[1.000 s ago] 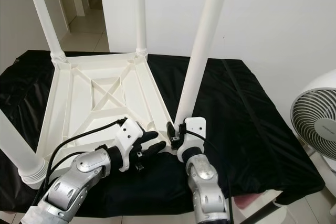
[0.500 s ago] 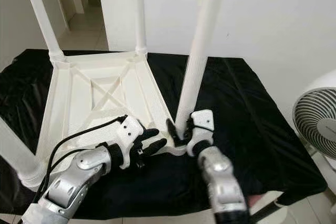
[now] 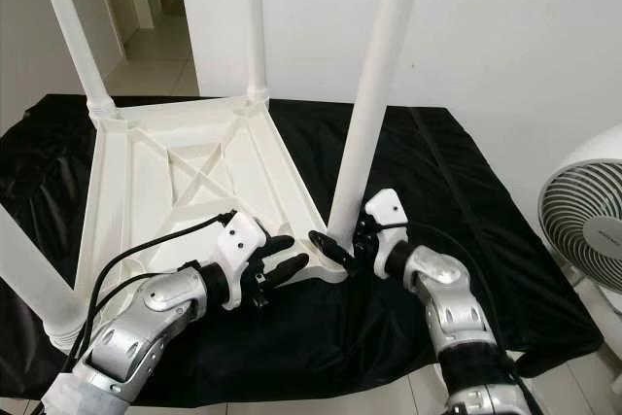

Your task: Building children table

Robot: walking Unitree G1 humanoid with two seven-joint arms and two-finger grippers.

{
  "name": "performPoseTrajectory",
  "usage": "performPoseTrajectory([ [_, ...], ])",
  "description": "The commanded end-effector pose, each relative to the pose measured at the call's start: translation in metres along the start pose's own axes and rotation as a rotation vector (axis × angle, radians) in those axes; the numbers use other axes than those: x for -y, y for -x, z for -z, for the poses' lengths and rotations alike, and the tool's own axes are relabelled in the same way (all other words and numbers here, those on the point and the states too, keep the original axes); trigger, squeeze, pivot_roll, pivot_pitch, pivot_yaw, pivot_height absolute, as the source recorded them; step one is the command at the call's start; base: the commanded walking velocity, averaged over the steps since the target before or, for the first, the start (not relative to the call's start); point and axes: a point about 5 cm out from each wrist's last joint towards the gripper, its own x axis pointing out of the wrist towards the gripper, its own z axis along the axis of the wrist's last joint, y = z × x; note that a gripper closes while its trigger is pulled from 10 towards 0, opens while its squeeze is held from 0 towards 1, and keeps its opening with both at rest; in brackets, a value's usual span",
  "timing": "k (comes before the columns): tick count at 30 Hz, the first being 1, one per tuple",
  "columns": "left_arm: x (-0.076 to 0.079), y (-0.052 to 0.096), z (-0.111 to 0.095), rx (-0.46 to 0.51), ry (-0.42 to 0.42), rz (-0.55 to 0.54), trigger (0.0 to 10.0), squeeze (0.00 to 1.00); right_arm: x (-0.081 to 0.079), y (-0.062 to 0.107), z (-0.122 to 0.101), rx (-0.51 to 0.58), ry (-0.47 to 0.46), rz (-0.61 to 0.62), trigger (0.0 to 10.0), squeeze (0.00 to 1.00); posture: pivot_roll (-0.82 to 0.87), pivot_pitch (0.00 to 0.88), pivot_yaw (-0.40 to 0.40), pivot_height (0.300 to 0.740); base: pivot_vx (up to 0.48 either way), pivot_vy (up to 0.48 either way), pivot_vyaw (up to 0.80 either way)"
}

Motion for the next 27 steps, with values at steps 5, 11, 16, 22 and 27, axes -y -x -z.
performPoseTrajectory([
  [5,0.002,0.002,0.002,-0.009,0.01,0.015,10.0,0.0,-0.012,-0.005,0.012,-0.038,-0.029,-0.108,0.0,0.0,0.0,0.0,-0.021,0.74,0.0,0.0,0.0],
  [11,0.002,0.003,0.002,-0.011,0.012,0.015,10.0,0.0,-0.014,-0.001,0.017,-0.044,-0.05,-0.163,0.0,0.0,0.0,0.0,-0.019,0.74,0.0,0.0,0.0],
  [16,0.003,0.002,0.002,-0.013,0.014,0.023,10.0,0.0,-0.017,0.002,0.018,0.015,-0.095,-0.101,0.0,0.0,0.0,0.0,-0.017,0.74,0.0,0.0,0.0],
  [22,0.004,0.003,0.002,-0.013,0.019,0.026,10.0,0.0,-0.023,0.001,0.017,0.043,-0.138,-0.046,10.0,0.0,-0.01,0.005,-0.018,0.74,0.0,0.0,0.0],
  [27,0.009,0.004,0.005,-0.019,0.038,0.04,10.0,0.0,-0.035,0.0,0.016,0.066,-0.169,0.094,10.0,0.0,-0.02,0.014,-0.013,0.74,0.0,0.0,0.0],
])
